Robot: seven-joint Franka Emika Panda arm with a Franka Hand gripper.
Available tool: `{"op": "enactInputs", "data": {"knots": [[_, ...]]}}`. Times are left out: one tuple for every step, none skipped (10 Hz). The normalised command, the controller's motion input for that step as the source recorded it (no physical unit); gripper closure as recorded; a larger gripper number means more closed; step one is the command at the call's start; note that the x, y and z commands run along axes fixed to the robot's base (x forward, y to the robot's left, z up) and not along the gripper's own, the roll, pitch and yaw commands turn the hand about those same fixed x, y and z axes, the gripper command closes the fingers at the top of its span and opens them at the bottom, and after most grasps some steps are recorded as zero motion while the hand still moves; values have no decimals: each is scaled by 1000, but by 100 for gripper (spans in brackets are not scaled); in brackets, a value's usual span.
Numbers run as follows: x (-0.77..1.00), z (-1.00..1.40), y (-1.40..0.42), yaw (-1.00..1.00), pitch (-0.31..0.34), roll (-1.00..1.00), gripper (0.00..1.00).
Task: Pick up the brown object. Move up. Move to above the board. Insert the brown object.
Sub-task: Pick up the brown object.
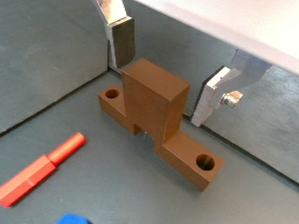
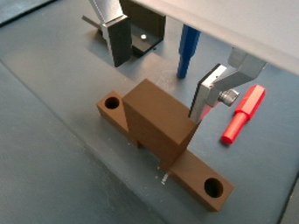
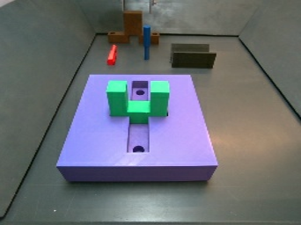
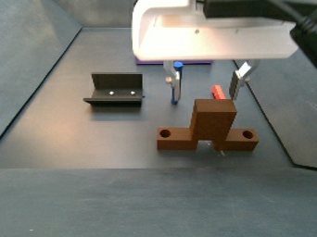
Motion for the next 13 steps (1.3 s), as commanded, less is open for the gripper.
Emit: {"op": "enactInputs", "data": {"knots": [[-29,-154,0,0,-76,0,0],[-60,-297,69,0,-86,10,0],[-57,-280,137,0,-69,0,0],[-71,-103,200,0,-14,-23,0],[-63,0,246,0,0,-106,0],[0,-86,177,0,-21,-71,0],[17,-183,174,0,-44,-10,0],[0,-217,46,0,-73,-41,0],[0,-274,0,0,-114,-47,0],[0,-300,9,0,-116,-50,0],[0,-263,63,0,-84,-16,0],[0,-280,49,0,-86,-24,0],[0,-257,49,0,-79,-30,0]]}}
